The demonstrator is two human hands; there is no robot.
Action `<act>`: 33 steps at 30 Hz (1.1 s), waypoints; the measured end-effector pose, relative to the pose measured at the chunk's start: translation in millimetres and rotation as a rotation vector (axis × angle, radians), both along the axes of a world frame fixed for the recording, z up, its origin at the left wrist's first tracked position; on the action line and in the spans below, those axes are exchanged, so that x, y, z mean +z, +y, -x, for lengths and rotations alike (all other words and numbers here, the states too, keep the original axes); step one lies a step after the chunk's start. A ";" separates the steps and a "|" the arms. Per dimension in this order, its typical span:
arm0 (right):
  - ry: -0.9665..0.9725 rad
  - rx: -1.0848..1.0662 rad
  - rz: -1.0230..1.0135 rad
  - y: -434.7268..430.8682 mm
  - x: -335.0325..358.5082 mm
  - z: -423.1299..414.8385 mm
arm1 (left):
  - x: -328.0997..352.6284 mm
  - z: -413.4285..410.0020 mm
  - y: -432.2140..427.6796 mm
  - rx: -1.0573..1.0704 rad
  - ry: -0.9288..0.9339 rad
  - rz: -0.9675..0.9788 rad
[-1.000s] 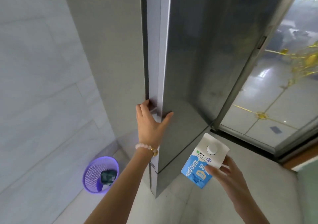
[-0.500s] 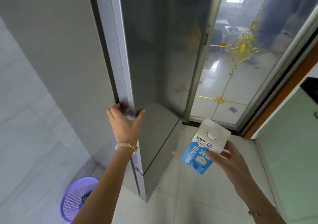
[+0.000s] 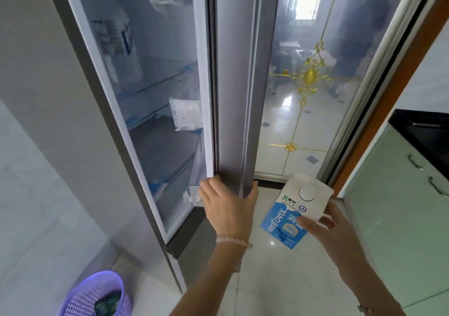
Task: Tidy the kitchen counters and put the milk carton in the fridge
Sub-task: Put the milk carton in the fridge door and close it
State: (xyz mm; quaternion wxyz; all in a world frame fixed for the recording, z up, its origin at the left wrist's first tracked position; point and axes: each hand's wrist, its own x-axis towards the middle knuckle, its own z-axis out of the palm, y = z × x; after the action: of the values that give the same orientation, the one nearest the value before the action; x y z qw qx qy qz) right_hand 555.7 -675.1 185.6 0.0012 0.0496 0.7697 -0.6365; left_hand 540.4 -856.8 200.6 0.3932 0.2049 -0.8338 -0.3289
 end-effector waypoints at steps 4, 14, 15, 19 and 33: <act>0.032 -0.089 0.029 50.4 11.7 -4.3 | -2.4 6.8 59.3 -0.145 -0.028 0.027; 0.036 -0.199 0.044 170.6 22.6 -4.4 | 59.6 44.1 80.6 -0.390 0.276 0.181; 0.027 -0.196 0.045 177.4 23.6 -4.4 | 74.0 56.8 76.2 -0.396 0.292 0.230; 0.021 -0.208 0.047 196.3 28.3 -2.1 | 110.8 121.5 66.6 -0.545 0.097 0.452; 0.080 -0.323 0.021 195.9 48.1 89.0 | 126.5 283.2 110.8 -0.706 0.064 0.820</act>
State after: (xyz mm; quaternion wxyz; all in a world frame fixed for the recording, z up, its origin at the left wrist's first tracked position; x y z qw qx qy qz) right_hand 466.7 -479.1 233.6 -0.1312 0.1475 0.7443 -0.6380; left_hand 257.2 -746.0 327.1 0.3317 -0.2681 -0.8995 -0.0947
